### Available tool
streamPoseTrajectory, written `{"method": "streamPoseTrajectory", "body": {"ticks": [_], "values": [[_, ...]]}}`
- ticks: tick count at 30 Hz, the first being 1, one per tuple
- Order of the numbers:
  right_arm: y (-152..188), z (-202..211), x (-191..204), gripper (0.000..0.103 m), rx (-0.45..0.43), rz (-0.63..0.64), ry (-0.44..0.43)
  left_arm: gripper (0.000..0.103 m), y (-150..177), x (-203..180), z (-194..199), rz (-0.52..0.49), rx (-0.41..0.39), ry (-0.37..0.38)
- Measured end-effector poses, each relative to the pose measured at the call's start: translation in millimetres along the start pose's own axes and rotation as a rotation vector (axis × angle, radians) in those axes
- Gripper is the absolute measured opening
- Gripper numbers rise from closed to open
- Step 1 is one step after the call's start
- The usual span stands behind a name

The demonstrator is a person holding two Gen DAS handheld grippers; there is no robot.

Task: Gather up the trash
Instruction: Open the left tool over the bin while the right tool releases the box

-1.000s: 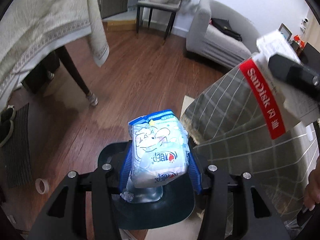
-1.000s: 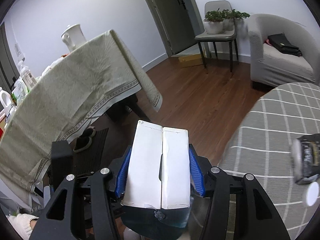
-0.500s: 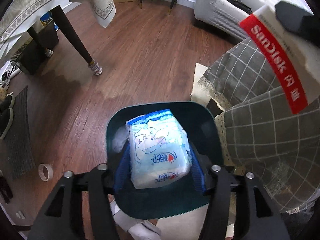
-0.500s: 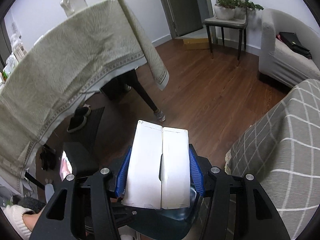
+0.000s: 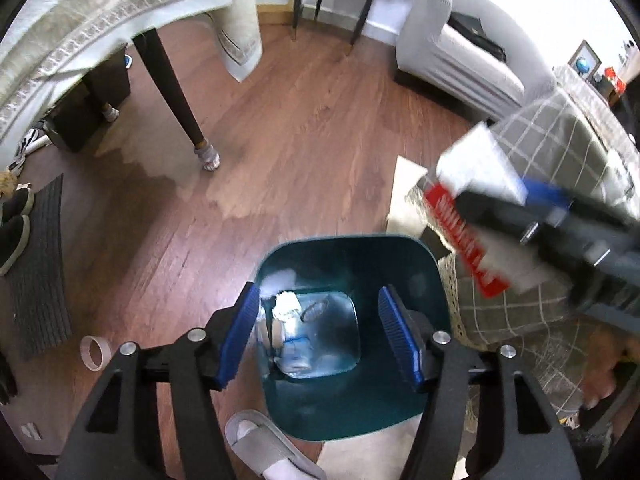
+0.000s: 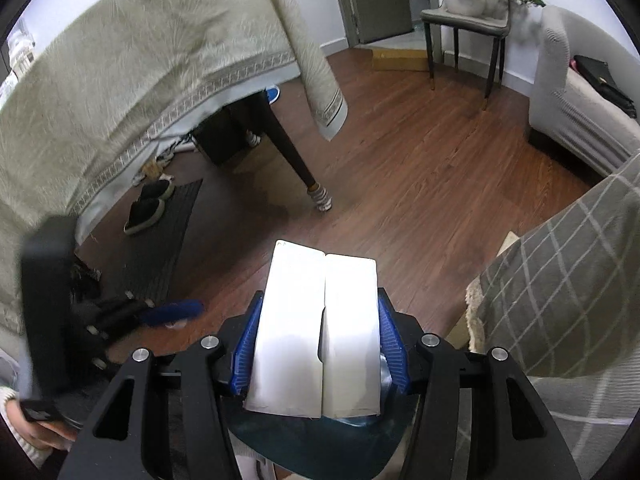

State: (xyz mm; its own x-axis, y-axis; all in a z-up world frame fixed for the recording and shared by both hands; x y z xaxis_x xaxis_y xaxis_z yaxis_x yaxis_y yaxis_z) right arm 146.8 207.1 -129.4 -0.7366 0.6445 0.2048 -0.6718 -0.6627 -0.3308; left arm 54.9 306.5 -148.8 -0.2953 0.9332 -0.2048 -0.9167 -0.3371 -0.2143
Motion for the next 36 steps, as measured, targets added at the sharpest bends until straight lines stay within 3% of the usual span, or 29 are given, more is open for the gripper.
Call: {"method": "streamPoseTrajectory", "body": {"ticks": [4,8,14,22,24,28,35,36], "values": [[3,-17,3,0.054,0.044,0.01,0.013,0.057,-7,6,16,0.029,-0.044,0.017],[8,-29,3,0.054,0.075,0.013,0.03,0.052,-14,4,39,0.026,-0.108,-0.046],[17,-43,-1,0.054,0.123,0.005,0.015,0.04,-22,-1,66,0.028,-0.176,-0.036],[41,-75,-5,0.056,0.253,0.021,0.041,0.032,-25,-26,91,-0.011,-0.233,0.04],[48,-81,-4,0.065,0.289,0.047,0.06,0.031,-27,-37,96,-0.025,-0.249,0.056],[58,-78,-5,0.071,0.297,0.072,0.115,0.031,-30,-54,103,-0.042,-0.27,0.071],[62,-43,-7,0.07,0.227,0.072,0.047,0.031,-32,-69,115,-0.046,-0.295,0.086],[62,-35,-5,0.067,0.208,0.077,0.033,0.032,-33,-70,116,-0.046,-0.299,0.089]]}}
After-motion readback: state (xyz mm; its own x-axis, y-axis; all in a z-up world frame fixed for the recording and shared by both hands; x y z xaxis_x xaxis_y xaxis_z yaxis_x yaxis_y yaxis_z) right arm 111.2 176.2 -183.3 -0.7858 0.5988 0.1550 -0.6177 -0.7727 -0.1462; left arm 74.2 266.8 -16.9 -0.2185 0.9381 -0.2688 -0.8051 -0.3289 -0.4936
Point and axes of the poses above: each gripper's, at about its wrist camera, not at the fingertips, and z roughly against the way its jaws point, x to its left, y to its underside, the point moved 3 cm from there along -z, roughly the way its jaws point, and after that the axes turned 14 degrees about x, right-handed, at the moved point
